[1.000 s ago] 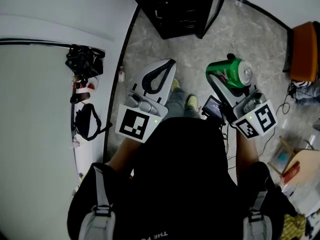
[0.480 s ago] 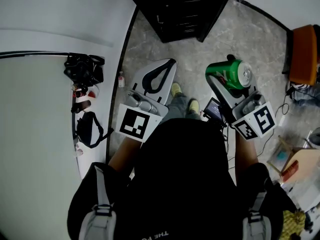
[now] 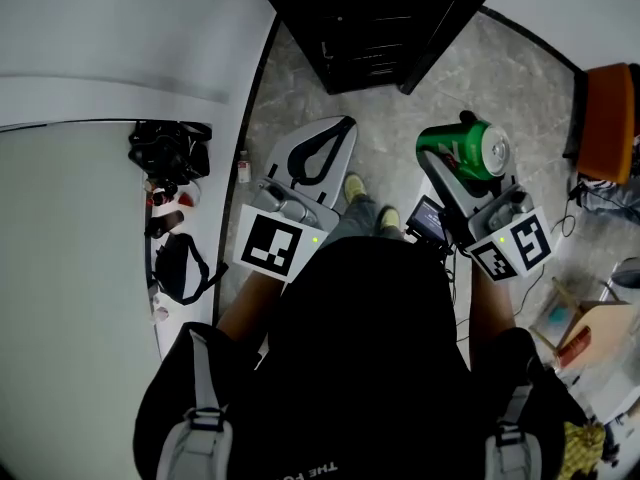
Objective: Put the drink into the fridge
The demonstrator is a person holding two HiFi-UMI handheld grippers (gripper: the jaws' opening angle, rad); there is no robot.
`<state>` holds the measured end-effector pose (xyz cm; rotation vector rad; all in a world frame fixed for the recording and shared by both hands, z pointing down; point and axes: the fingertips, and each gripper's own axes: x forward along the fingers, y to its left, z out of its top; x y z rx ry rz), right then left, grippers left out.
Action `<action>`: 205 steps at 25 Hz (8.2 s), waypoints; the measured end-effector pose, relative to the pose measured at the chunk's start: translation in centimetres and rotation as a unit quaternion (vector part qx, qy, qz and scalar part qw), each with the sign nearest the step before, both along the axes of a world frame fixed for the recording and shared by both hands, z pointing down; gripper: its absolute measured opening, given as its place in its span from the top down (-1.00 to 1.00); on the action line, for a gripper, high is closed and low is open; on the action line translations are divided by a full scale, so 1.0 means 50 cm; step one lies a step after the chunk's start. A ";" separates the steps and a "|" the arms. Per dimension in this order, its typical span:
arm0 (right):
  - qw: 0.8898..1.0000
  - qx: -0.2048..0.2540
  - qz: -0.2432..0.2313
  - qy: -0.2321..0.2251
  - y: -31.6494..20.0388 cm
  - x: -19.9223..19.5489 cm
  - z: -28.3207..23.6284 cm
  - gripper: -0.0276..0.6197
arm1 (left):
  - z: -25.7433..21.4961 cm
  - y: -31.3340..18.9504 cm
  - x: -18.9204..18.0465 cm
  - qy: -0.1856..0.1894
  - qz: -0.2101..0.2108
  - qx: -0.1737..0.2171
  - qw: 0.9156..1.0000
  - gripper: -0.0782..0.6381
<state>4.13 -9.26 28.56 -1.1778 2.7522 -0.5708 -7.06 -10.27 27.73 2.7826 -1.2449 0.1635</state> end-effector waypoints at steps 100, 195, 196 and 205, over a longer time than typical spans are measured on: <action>0.999 0.022 -0.032 0.025 -0.362 0.111 0.030 -0.14 | -0.011 -0.335 0.103 -0.033 -0.027 0.021 0.999 0.75; 0.971 0.013 0.053 0.233 -0.799 -0.106 0.578 -0.14 | 0.505 -0.666 -0.036 -0.037 -0.225 -0.096 0.969 0.75; 0.971 0.014 0.050 0.235 -0.804 -0.109 0.582 -0.14 | 0.507 -0.671 -0.034 -0.037 -0.225 -0.097 0.969 0.75; 0.968 0.004 0.047 0.248 -0.839 -0.120 0.616 -0.14 | 0.493 -0.692 -0.017 -0.035 -0.217 -0.086 0.972 0.75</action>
